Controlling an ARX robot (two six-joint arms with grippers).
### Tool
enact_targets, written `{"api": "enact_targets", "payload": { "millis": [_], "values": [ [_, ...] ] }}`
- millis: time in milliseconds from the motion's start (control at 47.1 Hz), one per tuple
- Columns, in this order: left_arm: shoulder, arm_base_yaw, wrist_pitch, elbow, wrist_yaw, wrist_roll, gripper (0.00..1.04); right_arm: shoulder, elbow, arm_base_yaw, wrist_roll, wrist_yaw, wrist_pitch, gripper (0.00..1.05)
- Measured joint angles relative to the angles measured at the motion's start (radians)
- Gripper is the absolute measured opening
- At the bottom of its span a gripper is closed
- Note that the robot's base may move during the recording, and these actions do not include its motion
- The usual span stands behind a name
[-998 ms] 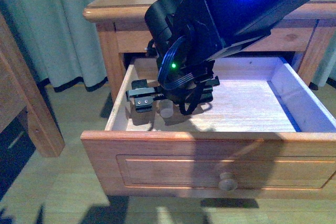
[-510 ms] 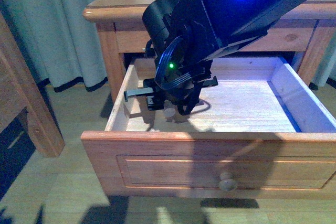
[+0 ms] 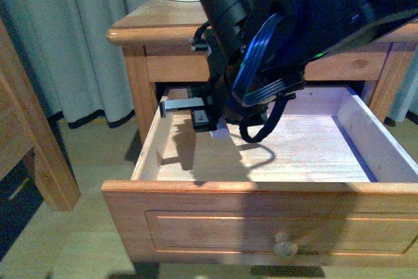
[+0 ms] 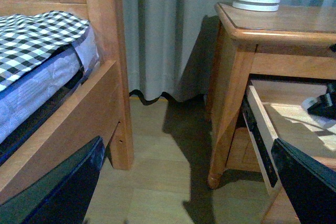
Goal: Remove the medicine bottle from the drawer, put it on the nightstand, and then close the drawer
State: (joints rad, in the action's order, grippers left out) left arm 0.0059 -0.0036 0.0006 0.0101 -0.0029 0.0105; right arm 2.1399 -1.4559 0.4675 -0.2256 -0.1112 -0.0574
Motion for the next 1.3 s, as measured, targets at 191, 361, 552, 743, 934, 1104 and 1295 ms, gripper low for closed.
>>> {"api": "enact_targets", "payload": {
  "millis": [191, 361, 552, 743, 934, 1104, 1295],
  "values": [
    [0.0, 0.0, 0.0, 0.0, 0.0, 0.0, 0.98, -0.231, 0.112, -0.023, 0.066, 0.019, 0.045, 0.29],
    [0.0, 0.0, 0.0, 0.0, 0.0, 0.0, 0.98, -0.308, 0.047, -0.056, 0.132, 0.011, 0.048, 0.29],
    [0.0, 0.0, 0.0, 0.0, 0.0, 0.0, 0.98, -0.244, -0.167, -0.11, 0.197, -0.024, 0.005, 0.29],
    [0.0, 0.0, 0.0, 0.0, 0.0, 0.0, 0.98, -0.016, -0.524, -0.14, 0.262, -0.061, -0.137, 0.29],
    [0.0, 0.0, 0.0, 0.0, 0.0, 0.0, 0.98, 0.206, -0.844, -0.149, 0.313, -0.14, -0.314, 0.29],
    [0.0, 0.0, 0.0, 0.0, 0.0, 0.0, 0.98, 0.31, -1.002, -0.164, 0.332, -0.192, -0.417, 0.29],
    [0.0, 0.0, 0.0, 0.0, 0.0, 0.0, 0.98, 0.303, -0.985, -0.169, 0.352, -0.194, -0.418, 0.29]
  ]
}}
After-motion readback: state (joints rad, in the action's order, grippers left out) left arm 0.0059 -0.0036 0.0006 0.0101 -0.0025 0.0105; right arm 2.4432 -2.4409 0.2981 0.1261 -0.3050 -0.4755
